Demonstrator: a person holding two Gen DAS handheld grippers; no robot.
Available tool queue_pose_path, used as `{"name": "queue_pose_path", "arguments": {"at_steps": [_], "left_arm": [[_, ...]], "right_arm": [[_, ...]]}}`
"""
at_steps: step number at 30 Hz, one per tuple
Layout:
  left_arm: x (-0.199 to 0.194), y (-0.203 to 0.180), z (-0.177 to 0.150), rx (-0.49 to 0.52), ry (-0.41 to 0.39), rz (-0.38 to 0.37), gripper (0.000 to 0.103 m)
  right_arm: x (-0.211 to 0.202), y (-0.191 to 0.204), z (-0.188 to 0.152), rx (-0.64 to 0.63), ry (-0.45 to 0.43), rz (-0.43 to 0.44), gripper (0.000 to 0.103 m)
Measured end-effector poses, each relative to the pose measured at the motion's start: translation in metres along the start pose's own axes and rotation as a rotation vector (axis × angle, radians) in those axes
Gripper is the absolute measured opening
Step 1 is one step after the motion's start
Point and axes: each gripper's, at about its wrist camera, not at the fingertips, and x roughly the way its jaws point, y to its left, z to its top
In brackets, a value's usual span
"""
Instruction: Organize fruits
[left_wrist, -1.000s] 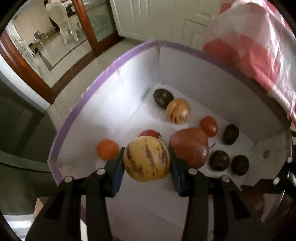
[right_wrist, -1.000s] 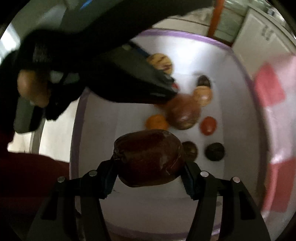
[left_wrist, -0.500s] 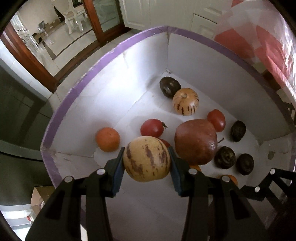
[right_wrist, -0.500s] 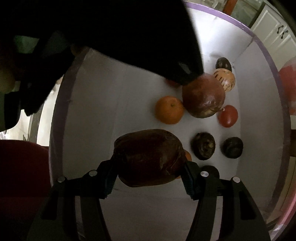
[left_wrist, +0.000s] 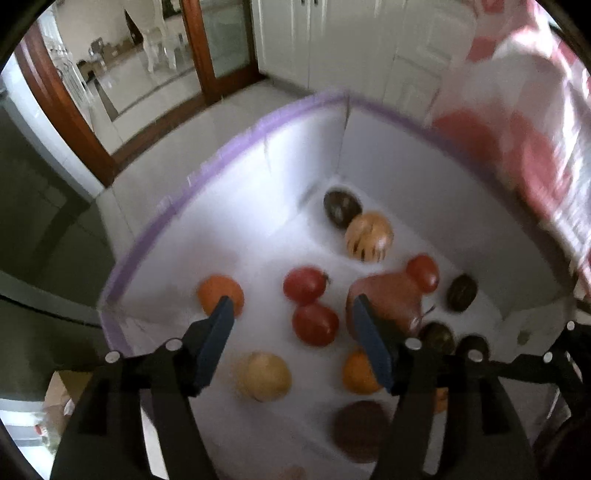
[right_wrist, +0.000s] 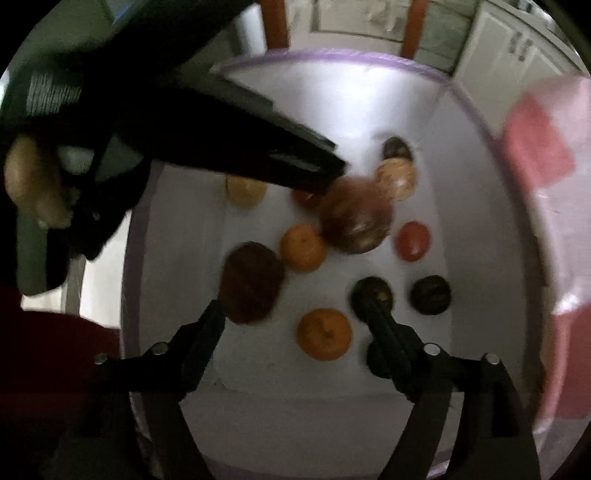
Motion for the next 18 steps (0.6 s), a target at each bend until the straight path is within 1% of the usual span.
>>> {"name": "queue_pose_path", "arguments": {"at_steps": [1,2,3,4,6,7,8,10,12,13,16,18], "left_arm": [[-0.006,0.000,0.002,-0.009,-0.038,-0.004,0.070],[-0.019,0.002,0.004,-0.024,-0.108,-0.011,0.073],[-0.034,0.004,0.006,-0.034,-0.181,-0.020,0.080],[-0.046,0.004,0.007,-0.036,-0.234,-0.022,0.088],[-0.072,0.003,0.009,-0.036,-0.357,-0.007,0.102],[-0.082,0.003,0.010,-0.038,-0.411,0.005,0.102],[-0.087,0.001,0.012,-0.044,-0.434,0.030,0.102],[-0.096,0.000,0.014,-0.076,-0.464,0.097,0.102],[-0.094,0.001,0.014,-0.103,-0.451,0.114,0.102],[-0.092,0.002,0.015,-0.109,-0.437,0.104,0.102],[-0.073,0.004,0.016,-0.119,-0.321,0.042,0.102],[-0.054,0.002,0.017,-0.136,-0.213,0.015,0.102]], "right_arm": [[-0.006,-0.004,0.000,0.025,-0.016,-0.005,0.080],[-0.014,-0.010,0.000,0.057,-0.037,-0.018,0.081],[-0.021,-0.014,-0.001,0.080,-0.058,-0.029,0.083],[-0.027,-0.014,0.000,0.096,-0.075,-0.034,0.085],[-0.048,-0.022,0.003,0.152,-0.131,-0.039,0.087],[-0.055,-0.028,0.004,0.179,-0.156,-0.040,0.087],[-0.065,-0.031,0.005,0.212,-0.183,-0.035,0.087],[-0.073,-0.040,0.008,0.247,-0.207,-0.022,0.087],[-0.080,-0.045,0.009,0.283,-0.207,-0.020,0.087],[-0.080,-0.047,0.009,0.304,-0.193,-0.031,0.087],[-0.072,-0.050,0.008,0.341,-0.148,-0.076,0.087],[-0.066,-0.052,0.005,0.337,-0.119,-0.123,0.087]]}}
